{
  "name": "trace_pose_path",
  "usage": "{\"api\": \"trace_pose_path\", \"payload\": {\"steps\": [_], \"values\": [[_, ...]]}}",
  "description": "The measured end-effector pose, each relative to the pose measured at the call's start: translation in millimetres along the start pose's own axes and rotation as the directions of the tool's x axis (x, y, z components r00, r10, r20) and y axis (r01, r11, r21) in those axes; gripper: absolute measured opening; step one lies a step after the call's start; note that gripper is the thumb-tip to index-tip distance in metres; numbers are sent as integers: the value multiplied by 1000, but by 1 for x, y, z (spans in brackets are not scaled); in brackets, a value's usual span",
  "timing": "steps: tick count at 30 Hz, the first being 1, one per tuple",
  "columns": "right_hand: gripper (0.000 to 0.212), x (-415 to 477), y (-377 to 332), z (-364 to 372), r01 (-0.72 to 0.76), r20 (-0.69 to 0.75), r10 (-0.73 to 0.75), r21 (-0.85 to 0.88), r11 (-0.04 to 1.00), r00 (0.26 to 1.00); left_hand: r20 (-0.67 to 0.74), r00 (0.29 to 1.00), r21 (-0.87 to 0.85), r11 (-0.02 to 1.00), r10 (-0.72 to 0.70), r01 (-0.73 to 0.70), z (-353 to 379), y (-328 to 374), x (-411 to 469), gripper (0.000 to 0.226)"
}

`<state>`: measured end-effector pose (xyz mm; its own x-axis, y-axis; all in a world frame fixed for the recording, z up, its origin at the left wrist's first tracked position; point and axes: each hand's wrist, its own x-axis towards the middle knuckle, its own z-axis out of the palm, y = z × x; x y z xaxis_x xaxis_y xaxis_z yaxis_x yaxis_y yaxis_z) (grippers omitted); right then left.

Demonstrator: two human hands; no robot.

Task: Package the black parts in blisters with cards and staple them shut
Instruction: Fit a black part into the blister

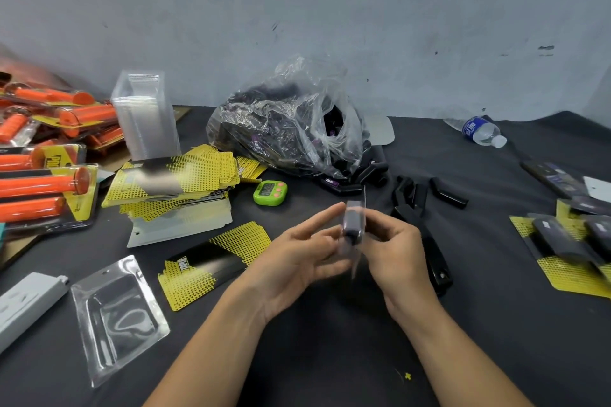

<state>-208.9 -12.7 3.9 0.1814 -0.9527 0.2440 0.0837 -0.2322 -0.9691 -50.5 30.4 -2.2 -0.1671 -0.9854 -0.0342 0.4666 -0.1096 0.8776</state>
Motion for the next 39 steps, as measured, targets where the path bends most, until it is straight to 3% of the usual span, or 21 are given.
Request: {"api": "trace_pose_path", "payload": {"steps": [2,5,7,9,12,18,20,25,28,32,34,36,38,39], "values": [[28,1,4,1,-187,66,175,297,936,982,-148,982,258,963,115,-73,3,-4,0,50],[35,2,7,-4,-317,218,245,418,851,945,-330,899,429,894,289,-130,11,-8,1,47],[38,2,3,-8,-380,343,236,450,808,909,-385,865,482,869,322,-109,14,-10,2,73],[32,4,3,-14,-418,403,240,446,792,883,-382,890,423,903,250,-72,15,-9,3,97],[37,6,1,-16,-447,434,260,414,793,862,-323,938,198,978,127,-64,16,-7,3,101],[55,11,3,-25,-552,470,341,446,705,814,-449,857,198,963,253,-181,15,-5,4,96],[44,13,6,-24,-559,445,368,452,695,817,-453,836,257,943,309,-209,14,-8,3,103],[22,14,7,-20,-535,336,417,484,693,845,-423,829,275,924,364,-266,8,-6,2,107],[24,14,8,-24,-499,331,377,499,709,865,-398,851,253,933,342,-257,5,-8,4,111],[76,17,0,-30,-539,441,355,420,730,824,-438,854,160,959,281,-234,4,-9,5,112],[89,14,-4,-29,-463,472,268,364,808,840,-513,814,276,951,270,-142,7,-10,5,111],[62,9,-6,-22,-263,462,140,214,941,876,-565,728,579,816,389,14,12,-12,3,112],[32,4,-8,-12,-60,325,49,24,998,944,-509,632,813,568,584,130,17,-16,-1,111],[30,2,-8,-8,32,232,-9,-95,995,973,-462,609,859,495,644,128,20,-16,-2,102]]}}
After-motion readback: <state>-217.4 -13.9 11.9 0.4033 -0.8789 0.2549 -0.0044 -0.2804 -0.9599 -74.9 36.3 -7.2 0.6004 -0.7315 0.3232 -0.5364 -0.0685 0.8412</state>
